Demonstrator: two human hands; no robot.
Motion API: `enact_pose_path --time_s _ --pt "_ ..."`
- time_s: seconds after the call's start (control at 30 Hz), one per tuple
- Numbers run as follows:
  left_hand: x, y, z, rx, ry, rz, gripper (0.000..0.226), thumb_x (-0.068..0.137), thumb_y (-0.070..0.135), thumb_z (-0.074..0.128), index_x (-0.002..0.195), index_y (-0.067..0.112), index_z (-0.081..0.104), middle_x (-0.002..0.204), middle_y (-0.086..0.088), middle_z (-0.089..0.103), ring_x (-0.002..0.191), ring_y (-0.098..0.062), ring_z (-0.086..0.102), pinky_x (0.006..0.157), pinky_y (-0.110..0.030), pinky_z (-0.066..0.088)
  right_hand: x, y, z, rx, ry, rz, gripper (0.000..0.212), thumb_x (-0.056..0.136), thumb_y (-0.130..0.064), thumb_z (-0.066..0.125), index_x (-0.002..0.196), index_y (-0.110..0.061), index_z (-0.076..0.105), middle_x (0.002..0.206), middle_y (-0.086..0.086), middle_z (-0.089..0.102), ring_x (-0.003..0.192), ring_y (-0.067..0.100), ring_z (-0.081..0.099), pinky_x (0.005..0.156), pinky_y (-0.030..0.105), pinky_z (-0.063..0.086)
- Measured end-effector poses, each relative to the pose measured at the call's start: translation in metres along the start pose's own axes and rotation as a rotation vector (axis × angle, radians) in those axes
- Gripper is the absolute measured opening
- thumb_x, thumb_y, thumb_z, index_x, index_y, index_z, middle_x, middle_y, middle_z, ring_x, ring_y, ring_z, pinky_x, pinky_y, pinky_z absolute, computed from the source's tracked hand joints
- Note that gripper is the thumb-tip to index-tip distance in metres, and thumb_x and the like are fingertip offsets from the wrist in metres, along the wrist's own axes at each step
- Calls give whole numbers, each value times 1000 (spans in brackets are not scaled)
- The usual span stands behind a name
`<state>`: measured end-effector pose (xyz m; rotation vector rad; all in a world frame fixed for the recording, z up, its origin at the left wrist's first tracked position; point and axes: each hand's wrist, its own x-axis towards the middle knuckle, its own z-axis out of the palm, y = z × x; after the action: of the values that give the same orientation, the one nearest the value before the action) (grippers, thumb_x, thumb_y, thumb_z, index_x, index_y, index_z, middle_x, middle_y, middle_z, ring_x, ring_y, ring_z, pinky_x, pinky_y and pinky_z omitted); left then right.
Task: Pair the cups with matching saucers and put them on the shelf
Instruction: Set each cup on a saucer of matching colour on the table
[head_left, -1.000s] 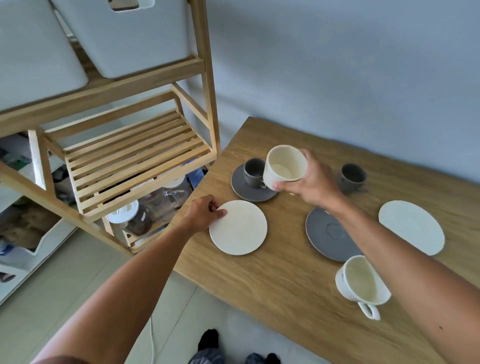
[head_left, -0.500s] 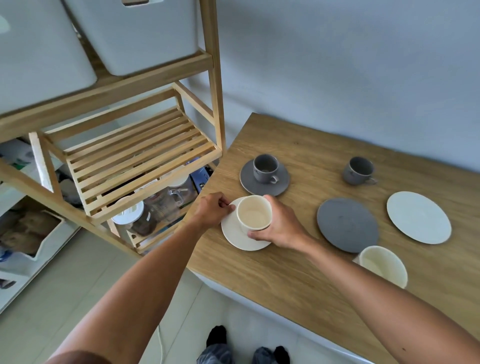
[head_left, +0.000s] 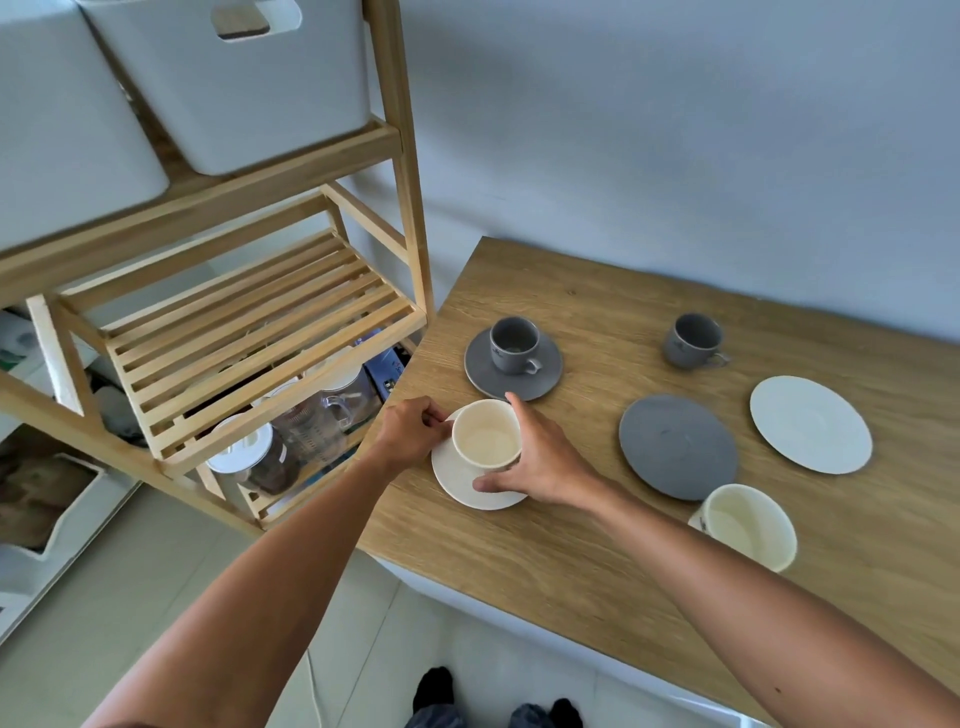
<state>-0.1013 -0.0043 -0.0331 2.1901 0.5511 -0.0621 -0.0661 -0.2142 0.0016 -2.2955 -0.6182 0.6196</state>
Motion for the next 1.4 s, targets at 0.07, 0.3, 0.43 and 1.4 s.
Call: enact_pose_path --time_s 0.07,0.3,0.43,1.4 --pt "1 -2 -3 17 -3 21 10 82 26 75 85 17 72 84 3 71 82 -14 65 74 -29 53 -4 -1 -5 29 -21 11 139 52 -58 90 157 -22 6 158 0 31 144 20 30 113 36 31" --pt "7 21 -32 30 27 108 19 83 28 75 94 13 70 90 0 72 86 -13 67 78 -24 54 -19 10 -54 32 94 -7 137 48 -70 84 156 -23 13 154 -3 37 142 16 35 116 39 31" --pt "11 65 -38 51 18 201 22 86 33 71 98 15 67 89 3 68 78 -3 60 64 -11 42 -29 25 -96 13 179 0 136 48 -72 82 155 -22 16 156 -2 36 143 17 33 117 42 30" --pt "31 158 152 185 -289 254 45 86 40 69 124 17 62 110 -1 65 101 -16 63 88 -28 52 20 196 -226 51 357 171 123 57 -48 91 154 -18 22 153 9 42 139 23 42 113 39 36"
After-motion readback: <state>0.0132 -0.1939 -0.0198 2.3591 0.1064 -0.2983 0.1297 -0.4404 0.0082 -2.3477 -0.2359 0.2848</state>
